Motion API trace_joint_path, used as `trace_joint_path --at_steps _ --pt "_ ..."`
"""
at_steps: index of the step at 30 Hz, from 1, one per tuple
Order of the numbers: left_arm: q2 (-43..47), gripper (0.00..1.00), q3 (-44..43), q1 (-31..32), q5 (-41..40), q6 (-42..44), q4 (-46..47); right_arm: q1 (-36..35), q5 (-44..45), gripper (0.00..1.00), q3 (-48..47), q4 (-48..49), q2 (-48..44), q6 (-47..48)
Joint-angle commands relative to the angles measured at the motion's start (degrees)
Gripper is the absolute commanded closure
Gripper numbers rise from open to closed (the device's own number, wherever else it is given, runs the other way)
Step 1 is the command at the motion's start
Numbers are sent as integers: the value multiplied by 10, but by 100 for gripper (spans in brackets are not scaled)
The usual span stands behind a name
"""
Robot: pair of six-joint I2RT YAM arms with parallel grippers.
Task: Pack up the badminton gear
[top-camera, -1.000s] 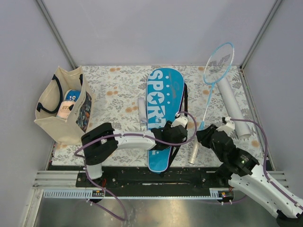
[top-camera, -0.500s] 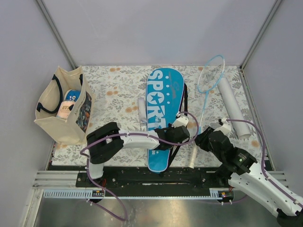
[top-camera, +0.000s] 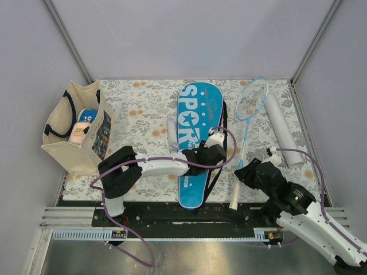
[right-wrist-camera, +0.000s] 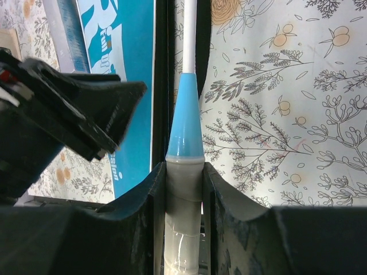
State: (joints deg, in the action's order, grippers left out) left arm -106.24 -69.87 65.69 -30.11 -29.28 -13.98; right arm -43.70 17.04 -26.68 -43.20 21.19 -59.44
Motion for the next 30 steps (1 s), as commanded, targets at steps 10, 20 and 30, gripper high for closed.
trace_joint_path --at_steps 10,20,30 --pt "5 36 3 74 -81 -25 -60 2 39 100 -27 1 -47 -4" --pt "-44 36 -19 88 -119 -17 -96 3 41 100 -21 6 -53 -11" --pt "-25 100 -21 83 -114 0 -71 3 11 100 -8 41 -27 -9"
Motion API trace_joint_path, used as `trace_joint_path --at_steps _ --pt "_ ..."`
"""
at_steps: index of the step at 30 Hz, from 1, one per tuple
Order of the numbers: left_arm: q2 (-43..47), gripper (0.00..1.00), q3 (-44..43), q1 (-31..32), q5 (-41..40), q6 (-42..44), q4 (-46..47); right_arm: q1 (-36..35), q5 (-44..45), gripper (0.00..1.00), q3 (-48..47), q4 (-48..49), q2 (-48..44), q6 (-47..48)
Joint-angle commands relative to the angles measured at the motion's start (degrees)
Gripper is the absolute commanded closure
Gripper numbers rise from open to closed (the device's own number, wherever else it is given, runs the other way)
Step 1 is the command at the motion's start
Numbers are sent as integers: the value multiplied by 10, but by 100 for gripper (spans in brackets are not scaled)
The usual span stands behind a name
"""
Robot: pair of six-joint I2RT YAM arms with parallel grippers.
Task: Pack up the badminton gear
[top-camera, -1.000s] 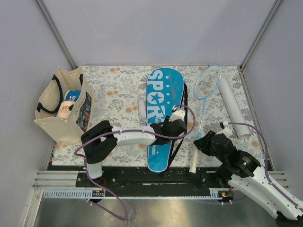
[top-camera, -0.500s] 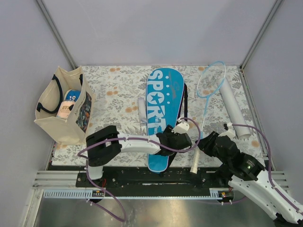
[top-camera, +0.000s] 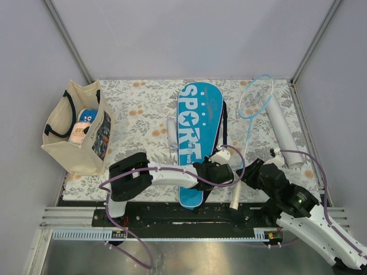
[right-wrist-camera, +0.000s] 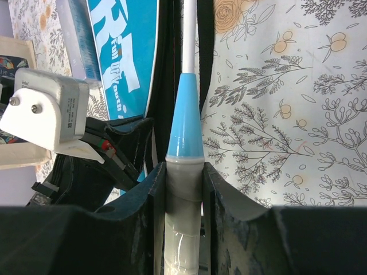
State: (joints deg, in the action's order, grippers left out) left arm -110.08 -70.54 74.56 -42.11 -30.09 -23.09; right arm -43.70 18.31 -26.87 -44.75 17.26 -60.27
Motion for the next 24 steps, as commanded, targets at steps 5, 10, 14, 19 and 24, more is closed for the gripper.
trace_joint_path --at_steps 5,10,14,19,24 --pt "47 100 -19 -30 46 9 42 2 -45 100 -1 63 34 -13" --pt "74 100 -30 -61 76 5 53 2 -97 100 9 64 21 -39" --pt "93 100 -22 -79 96 6 76 2 -124 100 16 61 -8 -56" --pt "107 100 -12 -86 113 22 108 2 -143 100 21 71 -51 -70" --pt "116 100 -8 -88 119 26 116 3 -161 100 18 59 -49 -75"
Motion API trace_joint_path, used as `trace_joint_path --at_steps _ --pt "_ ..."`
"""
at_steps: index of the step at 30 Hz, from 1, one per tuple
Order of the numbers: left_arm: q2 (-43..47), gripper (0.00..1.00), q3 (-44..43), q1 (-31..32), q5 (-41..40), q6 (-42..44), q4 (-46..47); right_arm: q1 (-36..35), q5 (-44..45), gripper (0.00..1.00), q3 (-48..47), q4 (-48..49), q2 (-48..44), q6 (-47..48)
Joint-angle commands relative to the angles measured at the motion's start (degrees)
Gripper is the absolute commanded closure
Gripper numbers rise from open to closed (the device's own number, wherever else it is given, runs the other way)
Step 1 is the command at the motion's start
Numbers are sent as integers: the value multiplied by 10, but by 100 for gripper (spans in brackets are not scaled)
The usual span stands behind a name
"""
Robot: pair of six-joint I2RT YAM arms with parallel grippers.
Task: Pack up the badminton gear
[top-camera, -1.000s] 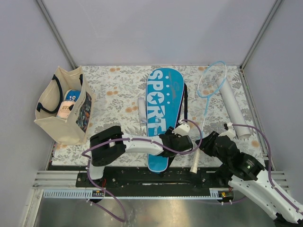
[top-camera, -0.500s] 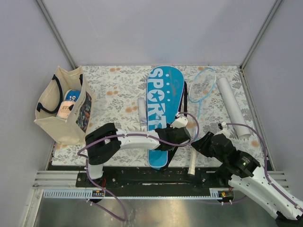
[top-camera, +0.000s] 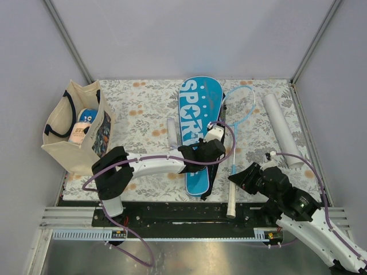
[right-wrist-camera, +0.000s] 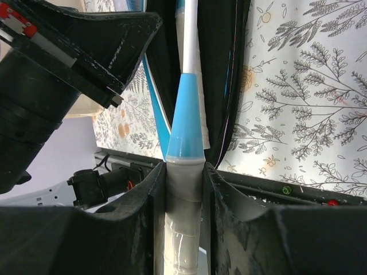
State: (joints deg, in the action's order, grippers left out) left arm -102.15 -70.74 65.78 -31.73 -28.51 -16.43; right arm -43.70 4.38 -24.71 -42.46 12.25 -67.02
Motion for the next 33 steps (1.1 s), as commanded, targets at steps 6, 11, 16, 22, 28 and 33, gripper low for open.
trace_joint_path --at_steps 6,11,16,22,28,33 --pt "58 100 21 -8 32 15 83 2 -77 100 23 91 -12 -28" --pt "88 100 61 -14 71 54 143 3 -140 100 49 159 5 -28" --pt "113 100 95 -20 105 93 184 2 -225 100 62 215 75 0" --pt "129 100 123 -32 140 116 209 3 -282 100 74 249 87 8" --pt "148 100 156 -36 125 190 271 3 -344 100 77 246 81 -2" --pt "183 100 218 -55 184 263 377 3 -401 100 83 241 82 4"
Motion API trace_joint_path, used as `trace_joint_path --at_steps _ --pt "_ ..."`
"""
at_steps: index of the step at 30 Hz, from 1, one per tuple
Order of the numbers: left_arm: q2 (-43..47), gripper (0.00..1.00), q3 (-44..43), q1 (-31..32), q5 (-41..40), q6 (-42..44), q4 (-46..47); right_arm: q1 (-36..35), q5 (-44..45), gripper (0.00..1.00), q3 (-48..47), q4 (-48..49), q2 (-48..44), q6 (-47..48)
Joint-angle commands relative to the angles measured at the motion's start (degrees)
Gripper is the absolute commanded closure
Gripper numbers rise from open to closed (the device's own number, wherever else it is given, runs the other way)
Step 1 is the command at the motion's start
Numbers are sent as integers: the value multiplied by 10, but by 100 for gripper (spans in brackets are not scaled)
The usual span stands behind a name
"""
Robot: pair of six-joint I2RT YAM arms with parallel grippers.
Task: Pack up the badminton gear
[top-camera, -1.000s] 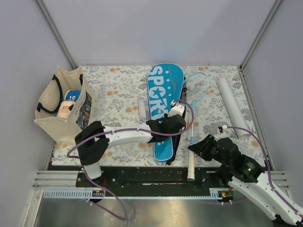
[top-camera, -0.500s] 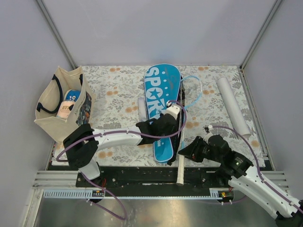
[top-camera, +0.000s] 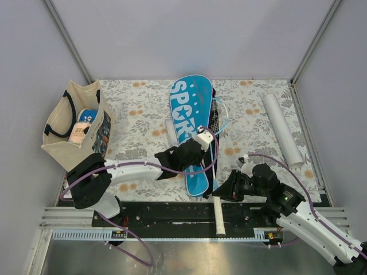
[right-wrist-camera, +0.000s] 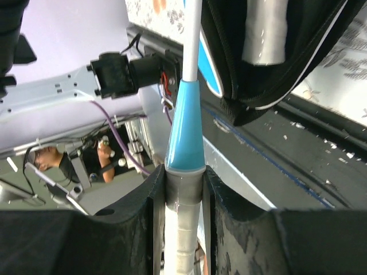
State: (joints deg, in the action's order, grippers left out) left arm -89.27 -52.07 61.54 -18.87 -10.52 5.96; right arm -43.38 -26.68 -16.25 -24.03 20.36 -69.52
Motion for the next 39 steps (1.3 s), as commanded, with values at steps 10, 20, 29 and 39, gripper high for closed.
trace_joint_path --at_steps 10,20,29,39 --pt "117 100 54 -34 168 148 158 0 20 100 -84 -10 53 100" --pt "125 100 94 -31 201 54 186 9 77 100 -142 119 231 112" --pt "115 100 134 -30 205 -41 253 81 64 100 -71 391 352 130" --pt "133 100 165 -27 209 -171 315 88 132 100 -59 541 475 170"
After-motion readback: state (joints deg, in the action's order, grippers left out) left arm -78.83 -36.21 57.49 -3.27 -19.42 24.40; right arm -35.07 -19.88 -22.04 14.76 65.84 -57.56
